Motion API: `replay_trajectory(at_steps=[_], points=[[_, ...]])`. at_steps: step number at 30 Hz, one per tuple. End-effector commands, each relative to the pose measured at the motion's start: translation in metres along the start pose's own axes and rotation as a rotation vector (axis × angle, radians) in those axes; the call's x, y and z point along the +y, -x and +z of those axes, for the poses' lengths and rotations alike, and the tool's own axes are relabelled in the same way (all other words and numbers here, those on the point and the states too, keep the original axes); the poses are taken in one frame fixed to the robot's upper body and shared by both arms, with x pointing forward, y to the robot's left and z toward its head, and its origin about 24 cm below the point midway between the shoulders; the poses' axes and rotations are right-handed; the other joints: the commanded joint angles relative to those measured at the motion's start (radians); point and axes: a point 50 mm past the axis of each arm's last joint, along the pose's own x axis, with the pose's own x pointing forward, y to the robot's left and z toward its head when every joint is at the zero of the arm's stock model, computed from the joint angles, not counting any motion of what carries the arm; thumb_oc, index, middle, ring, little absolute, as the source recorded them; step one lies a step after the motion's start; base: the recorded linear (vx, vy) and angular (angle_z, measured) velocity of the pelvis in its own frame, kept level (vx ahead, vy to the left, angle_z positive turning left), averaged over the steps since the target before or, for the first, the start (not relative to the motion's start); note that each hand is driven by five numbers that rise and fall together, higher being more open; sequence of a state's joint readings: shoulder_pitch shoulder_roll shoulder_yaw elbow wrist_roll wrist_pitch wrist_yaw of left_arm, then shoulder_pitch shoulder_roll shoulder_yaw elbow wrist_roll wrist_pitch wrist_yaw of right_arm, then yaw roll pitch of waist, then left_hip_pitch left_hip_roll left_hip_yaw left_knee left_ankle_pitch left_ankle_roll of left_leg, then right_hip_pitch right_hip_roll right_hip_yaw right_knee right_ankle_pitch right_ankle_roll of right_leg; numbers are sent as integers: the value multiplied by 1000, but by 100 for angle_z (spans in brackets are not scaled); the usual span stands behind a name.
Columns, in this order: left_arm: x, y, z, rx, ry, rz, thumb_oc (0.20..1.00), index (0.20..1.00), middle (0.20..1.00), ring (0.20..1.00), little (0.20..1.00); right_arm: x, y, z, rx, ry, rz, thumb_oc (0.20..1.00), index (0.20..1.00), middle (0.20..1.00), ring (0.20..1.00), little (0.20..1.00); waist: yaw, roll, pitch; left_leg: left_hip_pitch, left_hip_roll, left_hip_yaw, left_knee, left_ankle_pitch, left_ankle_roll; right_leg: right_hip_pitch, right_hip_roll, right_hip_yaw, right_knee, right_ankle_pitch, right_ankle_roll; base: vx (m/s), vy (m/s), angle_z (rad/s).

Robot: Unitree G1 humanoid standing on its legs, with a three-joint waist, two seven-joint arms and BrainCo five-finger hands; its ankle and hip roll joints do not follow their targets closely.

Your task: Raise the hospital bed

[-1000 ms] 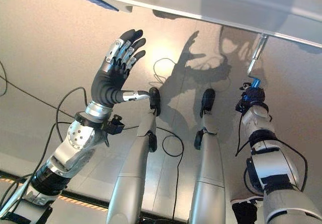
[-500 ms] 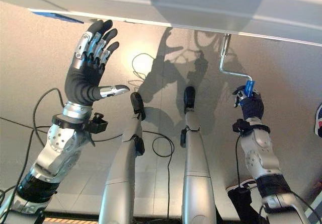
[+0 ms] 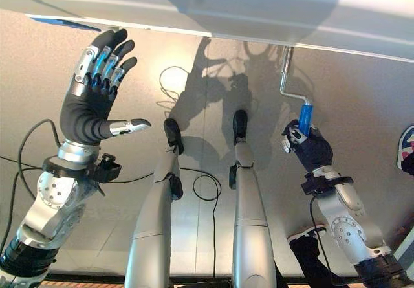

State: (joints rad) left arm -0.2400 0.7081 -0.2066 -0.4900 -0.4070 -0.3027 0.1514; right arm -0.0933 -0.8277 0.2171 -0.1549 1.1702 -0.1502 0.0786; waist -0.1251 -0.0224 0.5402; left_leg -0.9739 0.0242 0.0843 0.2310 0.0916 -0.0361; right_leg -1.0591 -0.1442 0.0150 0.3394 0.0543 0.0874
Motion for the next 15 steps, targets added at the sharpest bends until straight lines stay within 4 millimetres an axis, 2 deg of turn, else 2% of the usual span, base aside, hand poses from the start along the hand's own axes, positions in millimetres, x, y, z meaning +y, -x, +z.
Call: replay_trajectory(at_steps=[1, 4, 5, 10, 11, 14, 15], points=[[-6, -2, 17, -100, 22, -30, 1000, 1000, 1000, 1000, 1000, 51, -16, 45, -234, 10, 312, 200, 200, 200, 200, 200, 7, -20, -20, 19, 12, -62, 69, -66, -36, 62, 18, -46, -29, 11, 73, 0, 0, 0], [-8, -7, 13, -106, 52, -21, 1000, 1000, 1000, 1000, 1000, 84, -37, 44, -244, -27, 448, 200, 200, 200, 200, 200, 29, -10, -20, 19, 10, -66, 70, -64, -33, 66, 14, -51, -29, 11, 71, 0, 0, 0], [-8, -6, 13, -106, 51, -20, 1000, 1000, 1000, 1000, 1000, 84, -37, 44, -244, -27, 449, 200, 200, 200, 200, 200, 27, -10, -20, 19, 10, -66, 70, -64, -33, 66, 14, -51, -29, 11, 71, 4, -7, -3], [-17, -13, 6, -106, 118, 10, 1000, 1000, 1000, 1000, 1000, 125, -75, 45, -283, -88, 539, 200, 200, 200, 200, 200, 64, 15, -20, 23, 4, -72, 68, -65, -29, 70, 8, -59, -26, 7, 67, 0, 0, 0], [-17, -13, 6, -106, 117, 11, 1000, 1000, 1000, 1000, 1000, 125, -75, 45, -283, -88, 539, 200, 200, 200, 200, 200, 63, 15, -20, 22, 4, -72, 68, -65, -29, 70, 8, -59, -26, 7, 67, 0, 0, 0], [-21, -14, 4, -104, 149, 22, 1000, 1000, 1000, 1000, 1000, 137, -97, 45, -274, -68, 529, 200, 200, 200, 200, 200, 82, 30, -20, 24, 2, -73, 67, -67, -26, 72, 5, -60, -26, 7, 65, 0, 0, 0], [-21, -14, 4, -104, 148, 22, 1000, 1000, 1000, 1000, 1000, 137, -97, 45, -274, -68, 530, 200, 200, 200, 200, 200, 81, 30, -20, 24, 2, -73, 67, -67, -26, 72, 5, -60, -26, 7, 65, 10, 31, -1]])
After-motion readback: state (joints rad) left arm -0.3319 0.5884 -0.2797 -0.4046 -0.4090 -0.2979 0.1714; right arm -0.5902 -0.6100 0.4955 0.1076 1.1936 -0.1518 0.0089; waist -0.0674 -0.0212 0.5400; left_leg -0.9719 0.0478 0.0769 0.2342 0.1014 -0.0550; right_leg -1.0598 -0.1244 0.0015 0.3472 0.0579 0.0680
